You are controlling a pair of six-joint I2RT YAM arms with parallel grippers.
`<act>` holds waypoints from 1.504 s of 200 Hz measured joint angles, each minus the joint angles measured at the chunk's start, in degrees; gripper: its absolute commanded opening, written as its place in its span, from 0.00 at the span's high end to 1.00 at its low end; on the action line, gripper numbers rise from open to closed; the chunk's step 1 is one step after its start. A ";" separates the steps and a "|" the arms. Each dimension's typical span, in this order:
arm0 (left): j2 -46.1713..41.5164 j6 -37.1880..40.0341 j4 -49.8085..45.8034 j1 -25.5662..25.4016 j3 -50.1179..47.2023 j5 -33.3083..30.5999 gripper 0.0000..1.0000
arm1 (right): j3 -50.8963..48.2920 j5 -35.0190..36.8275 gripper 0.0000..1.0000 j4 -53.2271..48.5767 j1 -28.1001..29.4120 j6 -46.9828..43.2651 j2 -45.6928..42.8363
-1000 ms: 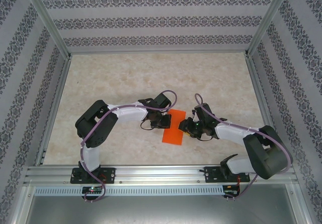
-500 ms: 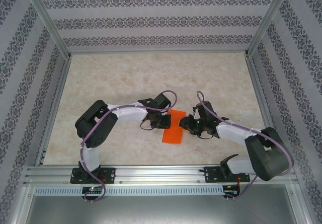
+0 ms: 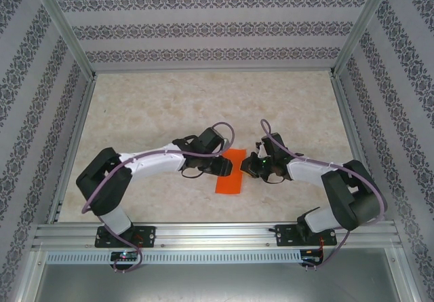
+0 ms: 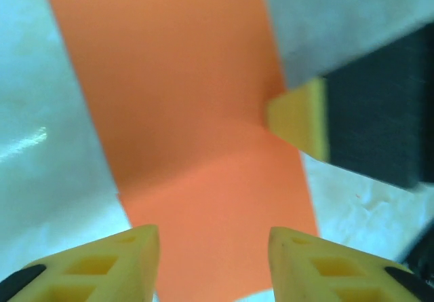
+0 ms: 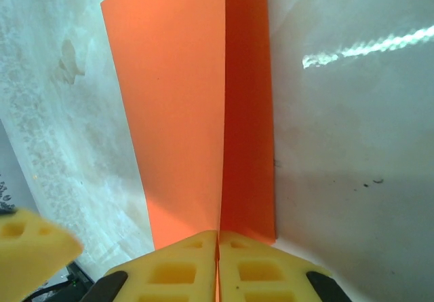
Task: Fold a paper plane with a square sheet of paper (pick it up from the middle)
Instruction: Third fold the triangle at the center of the table.
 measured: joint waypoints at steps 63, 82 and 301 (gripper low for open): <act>0.26 8.74 -3.08 -17.33 0.17 -15.21 0.36 | 1.40 -0.46 0.92 0.17 0.00 0.04 1.25; 1.84 9.73 -3.76 -19.96 0.44 -19.19 0.35 | 1.40 -0.63 0.92 0.17 0.00 0.07 1.46; 5.01 11.98 -6.10 -23.85 3.10 -37.33 1.00 | 1.84 0.11 0.69 -6.64 -3.04 -2.51 -2.16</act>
